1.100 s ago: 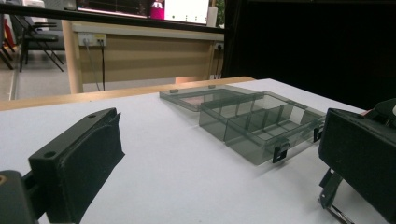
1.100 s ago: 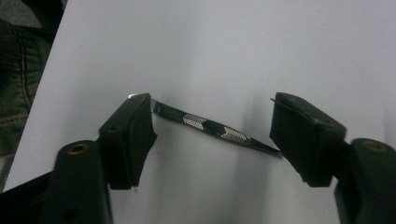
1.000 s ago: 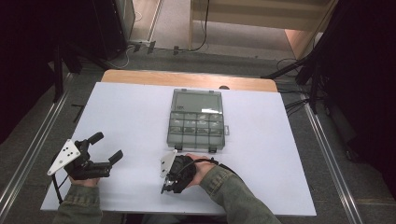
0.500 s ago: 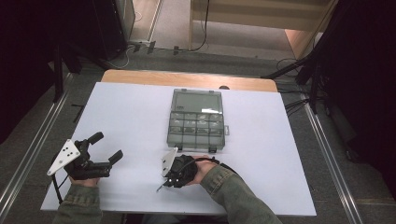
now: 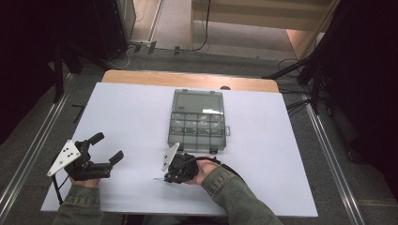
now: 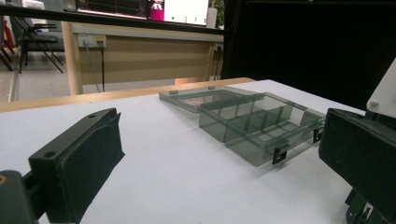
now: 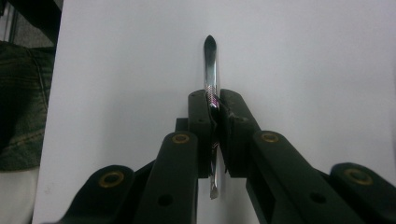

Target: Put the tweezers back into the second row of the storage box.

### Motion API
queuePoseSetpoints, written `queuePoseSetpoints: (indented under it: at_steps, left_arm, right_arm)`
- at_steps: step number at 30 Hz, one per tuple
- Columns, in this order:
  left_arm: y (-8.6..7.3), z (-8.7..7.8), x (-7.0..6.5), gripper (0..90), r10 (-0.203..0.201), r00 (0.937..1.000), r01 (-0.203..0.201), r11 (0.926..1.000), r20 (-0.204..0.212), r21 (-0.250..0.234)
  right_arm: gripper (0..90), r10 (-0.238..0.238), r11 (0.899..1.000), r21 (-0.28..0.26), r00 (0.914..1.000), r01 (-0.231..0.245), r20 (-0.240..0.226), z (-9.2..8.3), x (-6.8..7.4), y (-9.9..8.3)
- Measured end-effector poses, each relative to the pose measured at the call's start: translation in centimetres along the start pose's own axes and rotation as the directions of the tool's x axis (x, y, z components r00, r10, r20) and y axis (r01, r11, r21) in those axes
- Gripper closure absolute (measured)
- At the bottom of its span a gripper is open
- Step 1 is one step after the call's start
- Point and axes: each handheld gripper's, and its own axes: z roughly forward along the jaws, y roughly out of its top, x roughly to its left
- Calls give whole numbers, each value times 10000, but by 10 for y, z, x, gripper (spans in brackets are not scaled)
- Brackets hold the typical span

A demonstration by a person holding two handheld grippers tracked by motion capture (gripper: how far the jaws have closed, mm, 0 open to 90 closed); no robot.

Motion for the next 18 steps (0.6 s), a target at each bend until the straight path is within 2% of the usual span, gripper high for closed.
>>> queuePoseSetpoints:
  at_steps: [9,18]
  left_arm:
    - [0,0,0,0,-1,10000,1,10000,0,6]
    - [0,0,0,0,17,10000,-17,10000,18,23]
  right_arm:
    - [862,119,9999,-65,9998,-120,-136,-1,-1,-1]
    - [861,242,9987,-454,9997,-237,94,-8,-5,-2]
